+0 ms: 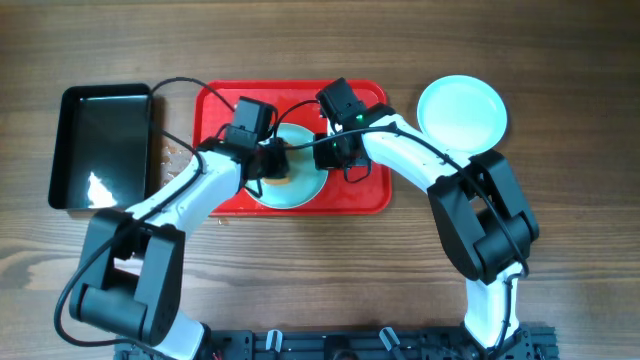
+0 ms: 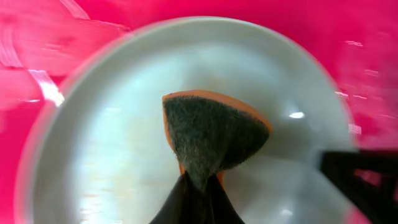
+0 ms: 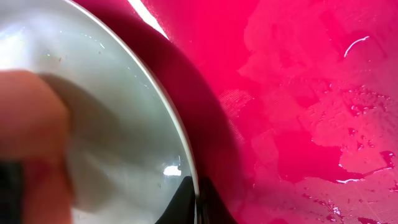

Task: Clean dirty plates on tray and stack at the side
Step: 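Scrub the last plate with the sponge in the left gripper, right holding rim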

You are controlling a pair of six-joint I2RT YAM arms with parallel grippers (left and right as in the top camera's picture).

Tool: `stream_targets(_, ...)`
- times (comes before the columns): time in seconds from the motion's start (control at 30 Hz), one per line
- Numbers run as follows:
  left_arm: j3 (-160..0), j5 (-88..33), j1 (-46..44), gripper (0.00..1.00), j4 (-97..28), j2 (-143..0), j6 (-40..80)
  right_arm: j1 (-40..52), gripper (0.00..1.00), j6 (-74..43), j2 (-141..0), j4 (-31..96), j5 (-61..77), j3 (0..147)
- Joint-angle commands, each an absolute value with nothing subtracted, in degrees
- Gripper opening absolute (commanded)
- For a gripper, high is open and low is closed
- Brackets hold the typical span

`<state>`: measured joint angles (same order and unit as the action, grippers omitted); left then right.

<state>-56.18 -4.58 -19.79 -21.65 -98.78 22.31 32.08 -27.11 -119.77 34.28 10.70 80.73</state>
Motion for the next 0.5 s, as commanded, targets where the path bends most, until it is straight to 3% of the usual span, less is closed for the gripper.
stream_targets(0.0,-56.6,-9.9,-21.5,0.04,-20.8,-97.3,24.9,32.4,0.04,-27.1,-123.3,35.2,9.0,79.7)
stream_targets(0.3,-56.3,-7.9,-21.5,0.04,-20.5,-100.4,24.9,32.4,0.04,-27.1,-123.3,35.2,9.0,79.7)
stream_targets(0.47,-56.3,6.6,-21.5,0.04,-23.3,-104.5,24.2,32.4,0.04,-27.1,-123.3,35.3,9.0,79.7)
